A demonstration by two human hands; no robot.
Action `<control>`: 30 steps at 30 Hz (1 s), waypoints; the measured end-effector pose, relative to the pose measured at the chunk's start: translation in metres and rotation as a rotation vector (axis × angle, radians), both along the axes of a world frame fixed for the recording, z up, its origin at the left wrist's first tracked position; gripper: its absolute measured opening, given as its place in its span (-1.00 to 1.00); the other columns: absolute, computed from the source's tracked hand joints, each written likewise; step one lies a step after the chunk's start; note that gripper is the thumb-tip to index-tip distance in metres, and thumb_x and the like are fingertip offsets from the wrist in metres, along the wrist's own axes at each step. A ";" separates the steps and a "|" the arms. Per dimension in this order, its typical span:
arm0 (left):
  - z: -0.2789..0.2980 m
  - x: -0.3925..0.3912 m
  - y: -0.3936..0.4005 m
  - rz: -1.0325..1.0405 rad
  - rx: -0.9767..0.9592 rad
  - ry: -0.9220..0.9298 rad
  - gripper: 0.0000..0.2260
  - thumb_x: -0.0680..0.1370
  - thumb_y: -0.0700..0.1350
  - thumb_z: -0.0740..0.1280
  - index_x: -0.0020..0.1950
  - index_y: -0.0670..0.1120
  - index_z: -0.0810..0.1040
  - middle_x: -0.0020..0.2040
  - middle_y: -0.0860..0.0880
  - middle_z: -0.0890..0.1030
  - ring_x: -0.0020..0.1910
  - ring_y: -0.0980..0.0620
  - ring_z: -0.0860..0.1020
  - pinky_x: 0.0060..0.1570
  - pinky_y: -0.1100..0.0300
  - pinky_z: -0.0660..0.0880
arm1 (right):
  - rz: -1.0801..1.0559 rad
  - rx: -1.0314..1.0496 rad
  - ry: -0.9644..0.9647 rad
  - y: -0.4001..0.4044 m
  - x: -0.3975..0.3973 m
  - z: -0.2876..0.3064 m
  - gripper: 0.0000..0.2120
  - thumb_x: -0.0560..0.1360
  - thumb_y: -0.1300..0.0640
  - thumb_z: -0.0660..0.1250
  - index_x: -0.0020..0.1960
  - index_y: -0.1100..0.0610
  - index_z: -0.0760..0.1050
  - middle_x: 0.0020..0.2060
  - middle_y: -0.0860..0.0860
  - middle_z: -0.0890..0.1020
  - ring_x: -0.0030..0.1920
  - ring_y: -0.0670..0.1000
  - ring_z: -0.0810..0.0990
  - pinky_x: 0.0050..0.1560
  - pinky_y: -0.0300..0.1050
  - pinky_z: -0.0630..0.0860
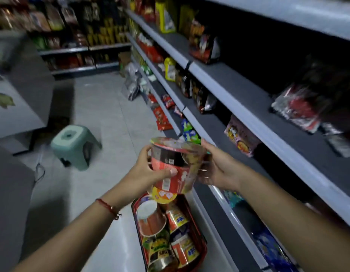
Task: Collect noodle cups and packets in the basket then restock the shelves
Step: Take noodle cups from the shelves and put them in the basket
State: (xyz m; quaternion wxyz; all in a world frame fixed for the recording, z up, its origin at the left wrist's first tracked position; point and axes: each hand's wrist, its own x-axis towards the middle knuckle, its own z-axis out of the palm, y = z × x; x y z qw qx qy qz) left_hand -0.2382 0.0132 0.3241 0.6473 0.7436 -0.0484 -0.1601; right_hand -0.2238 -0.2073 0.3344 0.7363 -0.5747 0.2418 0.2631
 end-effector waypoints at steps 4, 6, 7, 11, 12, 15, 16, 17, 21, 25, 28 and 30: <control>0.079 -0.001 -0.009 -0.066 -0.076 -0.050 -0.34 0.39 0.07 0.52 0.40 0.01 0.30 0.16 -0.06 0.62 -0.03 0.11 0.68 -0.19 0.33 0.58 | 0.012 -0.050 -0.250 -0.002 -0.039 0.087 -0.41 0.43 -0.44 0.21 0.17 -0.01 0.58 0.03 0.01 0.70 0.13 0.05 0.63 0.34 0.13 0.44; 0.115 -0.005 -0.020 -0.087 -0.117 -0.091 -0.40 0.45 0.08 0.45 0.41 0.02 0.30 0.17 -0.05 0.62 -0.03 0.09 0.68 -0.21 0.32 0.59 | -0.002 -0.137 -0.372 -0.001 -0.062 0.128 -0.42 0.41 -0.41 0.24 0.21 -0.04 0.57 0.00 -0.02 0.73 0.13 0.03 0.66 0.34 0.12 0.45; 0.132 -0.007 -0.026 -0.105 -0.129 -0.118 -0.39 0.43 0.10 0.43 0.41 0.01 0.30 0.16 -0.04 0.63 -0.04 0.08 0.69 -0.21 0.32 0.59 | -0.009 -0.181 -0.435 -0.001 -0.073 0.148 -0.47 0.44 -0.37 0.25 0.20 -0.03 0.57 -0.03 -0.04 0.74 0.09 0.01 0.67 0.31 0.07 0.48; 0.203 -0.024 -0.060 -0.209 -0.186 -0.256 -0.30 0.34 0.19 0.45 0.40 0.01 0.32 0.12 -0.03 0.66 -0.04 0.06 0.69 -0.18 0.28 0.60 | -0.095 -0.268 -0.654 -0.015 -0.120 0.215 -0.81 0.53 0.03 0.37 0.12 0.05 0.57 -0.17 -0.07 0.74 -0.20 -0.15 0.70 -0.20 -0.31 0.58; 0.221 -0.031 -0.071 -0.242 -0.203 -0.282 -0.32 0.36 0.20 0.47 0.39 0.02 0.33 0.10 -0.03 0.67 -0.04 0.05 0.69 -0.14 0.23 0.62 | -0.123 -0.294 -0.685 -0.023 -0.133 0.229 -0.83 0.51 0.11 0.40 0.10 0.05 0.57 -0.15 -0.06 0.74 -0.18 -0.13 0.71 -0.22 -0.31 0.57; 0.267 -0.050 -0.103 -0.326 -0.217 -0.379 -0.25 0.28 0.32 0.50 0.36 0.05 0.36 0.04 0.07 0.70 0.00 0.04 0.69 0.08 -0.06 0.59 | -0.188 -0.406 -0.751 -0.048 -0.172 0.273 -0.74 0.45 0.08 0.46 0.12 0.01 0.56 -0.03 -0.03 0.74 0.00 -0.04 0.71 0.10 -0.13 0.57; 0.281 -0.059 -0.114 -0.350 -0.223 -0.410 -0.24 0.25 0.35 0.50 0.34 0.08 0.37 0.03 0.11 0.70 0.00 0.05 0.69 0.11 -0.06 0.57 | -0.217 -0.431 -0.771 -0.058 -0.186 0.285 -0.71 0.44 0.05 0.47 0.14 0.00 0.55 -0.02 -0.03 0.74 0.03 -0.02 0.70 0.18 -0.05 0.56; 0.293 -0.067 -0.125 -0.384 -0.222 -0.439 -0.26 0.25 0.38 0.49 0.33 0.12 0.38 0.03 0.12 0.70 0.01 0.07 0.69 0.15 -0.04 0.55 | -0.256 -0.453 -0.786 -0.067 -0.202 0.297 -0.67 0.43 0.03 0.48 0.17 0.00 0.54 -0.01 -0.02 0.74 0.06 0.01 0.70 0.21 0.00 0.56; 0.344 -0.125 -0.175 -0.554 -0.280 -0.541 -0.40 0.40 0.25 0.44 0.38 0.16 0.36 0.13 0.05 0.68 0.04 0.06 0.68 0.10 0.09 0.58 | -0.412 -0.541 -0.888 -0.103 -0.276 0.339 -0.55 0.37 0.01 0.52 0.23 0.00 0.54 0.02 -0.05 0.73 0.07 -0.04 0.69 0.21 -0.02 0.52; 0.382 -0.193 -0.226 -0.687 -0.332 -0.615 -0.23 0.25 0.30 0.50 0.40 0.13 0.37 0.13 0.03 0.67 0.05 0.03 0.67 0.09 0.05 0.57 | -0.556 -0.630 -0.975 -0.144 -0.362 0.370 -0.42 0.29 0.01 0.54 0.28 0.03 0.51 0.06 -0.02 0.72 0.07 0.01 0.70 0.12 -0.05 0.55; 0.408 -0.254 -0.272 -0.765 -0.405 -0.660 -0.23 0.23 0.29 0.53 0.39 0.18 0.37 0.12 -0.01 0.66 0.02 0.04 0.68 0.05 0.03 0.60 | -0.683 -0.729 -1.005 -0.177 -0.438 0.391 -0.33 0.26 -0.06 0.56 0.33 -0.01 0.46 0.09 -0.05 0.70 0.09 -0.01 0.68 0.19 0.02 0.53; 0.424 -0.300 -0.303 -0.815 -0.465 -0.698 -0.27 0.29 0.20 0.57 0.38 0.18 0.36 0.07 0.01 0.68 -0.03 0.05 0.69 -0.01 0.07 0.62 | -0.754 -0.794 -1.022 -0.198 -0.492 0.404 -0.28 0.26 -0.10 0.54 0.37 -0.01 0.40 0.11 -0.07 0.69 0.12 -0.02 0.67 0.25 0.05 0.49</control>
